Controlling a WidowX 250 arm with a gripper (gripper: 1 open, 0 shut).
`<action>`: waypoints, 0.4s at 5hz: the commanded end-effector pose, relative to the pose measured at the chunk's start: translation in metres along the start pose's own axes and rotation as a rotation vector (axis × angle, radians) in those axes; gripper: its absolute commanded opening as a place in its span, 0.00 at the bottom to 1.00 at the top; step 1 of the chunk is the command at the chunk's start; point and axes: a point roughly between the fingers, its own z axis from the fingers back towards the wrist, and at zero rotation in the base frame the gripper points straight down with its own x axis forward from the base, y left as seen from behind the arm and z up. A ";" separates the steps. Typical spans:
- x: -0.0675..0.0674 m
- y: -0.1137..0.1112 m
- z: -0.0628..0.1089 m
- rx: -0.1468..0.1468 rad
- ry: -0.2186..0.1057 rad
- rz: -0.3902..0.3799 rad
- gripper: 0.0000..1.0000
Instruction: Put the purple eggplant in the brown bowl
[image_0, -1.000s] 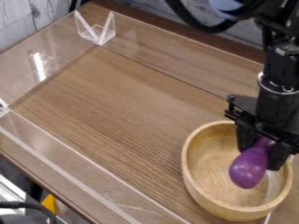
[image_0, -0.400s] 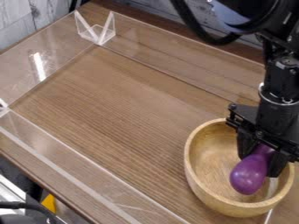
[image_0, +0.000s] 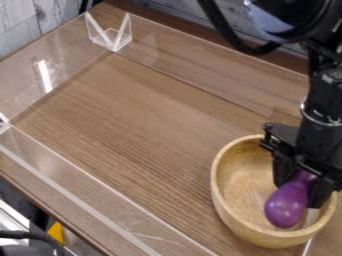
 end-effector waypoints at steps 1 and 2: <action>-0.002 -0.005 0.021 -0.013 -0.054 -0.009 0.00; -0.007 -0.004 0.025 -0.014 -0.046 -0.073 0.00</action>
